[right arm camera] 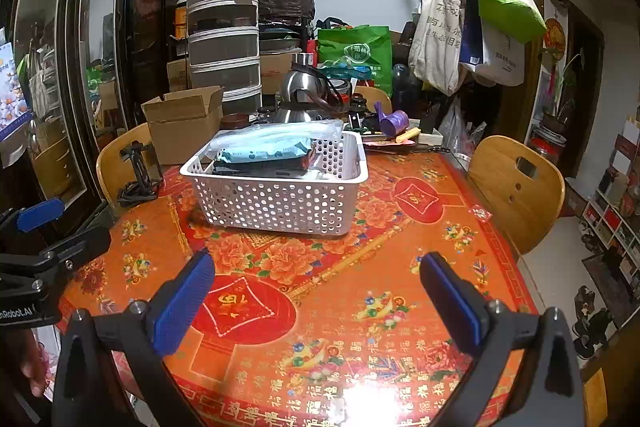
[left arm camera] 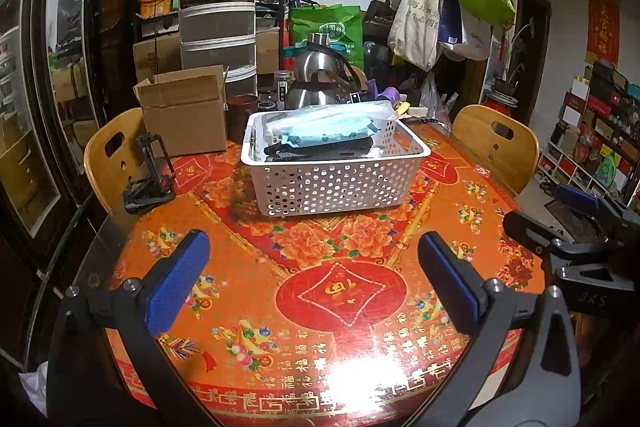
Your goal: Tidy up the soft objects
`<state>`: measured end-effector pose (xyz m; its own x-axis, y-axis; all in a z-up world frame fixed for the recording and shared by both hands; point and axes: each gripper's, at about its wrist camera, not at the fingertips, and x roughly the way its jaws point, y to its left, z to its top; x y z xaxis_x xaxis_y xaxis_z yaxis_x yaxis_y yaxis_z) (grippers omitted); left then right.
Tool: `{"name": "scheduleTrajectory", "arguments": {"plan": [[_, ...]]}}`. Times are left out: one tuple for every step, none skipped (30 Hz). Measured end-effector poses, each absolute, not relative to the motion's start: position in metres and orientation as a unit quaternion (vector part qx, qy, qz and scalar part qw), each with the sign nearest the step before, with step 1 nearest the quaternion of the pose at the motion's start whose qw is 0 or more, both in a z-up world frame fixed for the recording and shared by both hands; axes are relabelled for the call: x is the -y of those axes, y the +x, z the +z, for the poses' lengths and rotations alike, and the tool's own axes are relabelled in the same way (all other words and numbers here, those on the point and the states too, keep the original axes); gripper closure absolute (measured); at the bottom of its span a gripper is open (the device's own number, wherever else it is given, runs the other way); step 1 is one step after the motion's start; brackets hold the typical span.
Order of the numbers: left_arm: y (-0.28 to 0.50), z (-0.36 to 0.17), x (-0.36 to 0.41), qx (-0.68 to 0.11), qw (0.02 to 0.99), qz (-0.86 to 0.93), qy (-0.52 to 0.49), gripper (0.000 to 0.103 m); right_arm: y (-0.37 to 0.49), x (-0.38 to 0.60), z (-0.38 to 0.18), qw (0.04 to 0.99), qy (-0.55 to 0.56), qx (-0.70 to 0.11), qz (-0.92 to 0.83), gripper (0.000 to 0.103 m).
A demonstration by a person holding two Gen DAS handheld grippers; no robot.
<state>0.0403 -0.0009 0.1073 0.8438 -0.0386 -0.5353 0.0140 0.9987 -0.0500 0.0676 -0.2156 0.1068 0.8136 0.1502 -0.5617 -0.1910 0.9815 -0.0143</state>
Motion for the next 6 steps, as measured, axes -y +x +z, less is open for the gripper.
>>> {"name": "scheduleTrajectory", "arguments": {"plan": [[0.0390, 0.1073, 0.0007, -0.278, 0.960, -0.014, -0.020, 0.000, 0.0677, 0.2157, 0.1069, 0.952, -0.035, -0.292, 0.090, 0.001], [0.0385, 0.1074, 0.0007, -0.276, 0.961, -0.014, -0.019, 0.000, 0.0673, 0.2162, 0.1067, 0.952, -0.034, -0.292, 0.090, 0.001], [0.0379, 0.1074, 0.0007, -0.274, 0.961, -0.015, -0.018, 0.000, 0.0677, 0.2159, 0.1069, 0.951, -0.034, -0.292, 0.091, 0.001], [0.0377, 0.1079, 0.0006, -0.274, 0.962, -0.016, -0.017, 0.000, 0.0677, 0.2158, 0.1069, 0.951, -0.035, -0.292, 0.091, 0.001], [0.0374, 0.1081, 0.0002, -0.273, 0.962, -0.017, -0.017, 0.000, 0.0671, 0.2159, 0.1067, 0.951, -0.035, -0.292, 0.091, 0.001], [0.0370, 0.1081, -0.0013, -0.272, 0.962, -0.018, -0.017, 0.000, 0.0677, 0.2157, 0.1069, 0.952, -0.035, -0.292, 0.090, 0.001]]}}
